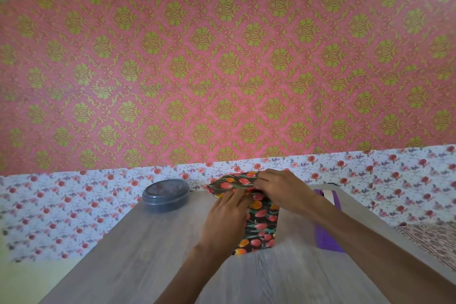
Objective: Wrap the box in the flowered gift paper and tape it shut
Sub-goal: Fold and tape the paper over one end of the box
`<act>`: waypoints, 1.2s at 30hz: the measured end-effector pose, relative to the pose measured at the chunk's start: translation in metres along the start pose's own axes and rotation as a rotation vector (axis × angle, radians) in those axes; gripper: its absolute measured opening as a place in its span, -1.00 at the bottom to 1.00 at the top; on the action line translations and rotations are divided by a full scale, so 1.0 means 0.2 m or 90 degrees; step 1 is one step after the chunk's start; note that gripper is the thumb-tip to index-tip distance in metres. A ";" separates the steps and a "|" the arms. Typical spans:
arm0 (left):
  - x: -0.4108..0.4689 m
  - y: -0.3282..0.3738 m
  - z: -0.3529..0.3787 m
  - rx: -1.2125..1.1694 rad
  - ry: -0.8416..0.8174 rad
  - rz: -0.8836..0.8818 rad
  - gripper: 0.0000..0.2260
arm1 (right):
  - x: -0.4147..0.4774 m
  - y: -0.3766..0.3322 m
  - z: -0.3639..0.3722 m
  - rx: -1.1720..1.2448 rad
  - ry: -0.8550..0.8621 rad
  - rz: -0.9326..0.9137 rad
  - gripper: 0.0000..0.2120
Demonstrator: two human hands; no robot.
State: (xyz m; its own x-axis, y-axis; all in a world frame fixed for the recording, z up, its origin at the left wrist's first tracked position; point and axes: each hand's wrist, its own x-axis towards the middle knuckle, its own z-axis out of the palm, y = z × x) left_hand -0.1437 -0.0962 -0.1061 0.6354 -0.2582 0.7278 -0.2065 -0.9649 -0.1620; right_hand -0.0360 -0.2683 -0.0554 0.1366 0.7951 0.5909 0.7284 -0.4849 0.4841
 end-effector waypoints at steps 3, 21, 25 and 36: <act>-0.01 0.01 0.02 0.031 0.012 -0.033 -0.66 | -0.01 0.00 0.02 -0.060 0.036 -0.006 -0.76; 0.04 0.08 0.04 0.083 -0.012 -0.091 -0.57 | 0.09 -0.05 0.09 -0.071 0.148 0.132 -0.85; 0.02 0.09 0.01 0.090 -0.025 -0.099 -0.56 | 0.10 -0.07 0.10 -0.077 0.164 0.145 -0.83; 0.05 0.08 -0.01 0.053 -0.097 -0.123 -0.57 | 0.13 0.02 0.05 -0.016 0.099 0.015 -0.81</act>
State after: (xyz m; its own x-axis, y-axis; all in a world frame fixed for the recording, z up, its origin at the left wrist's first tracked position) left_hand -0.1428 -0.1139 -0.1000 0.7636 -0.0665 0.6423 -0.0127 -0.9960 -0.0881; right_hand -0.0227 -0.2458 -0.0433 0.0460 0.7186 0.6939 0.7092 -0.5127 0.4840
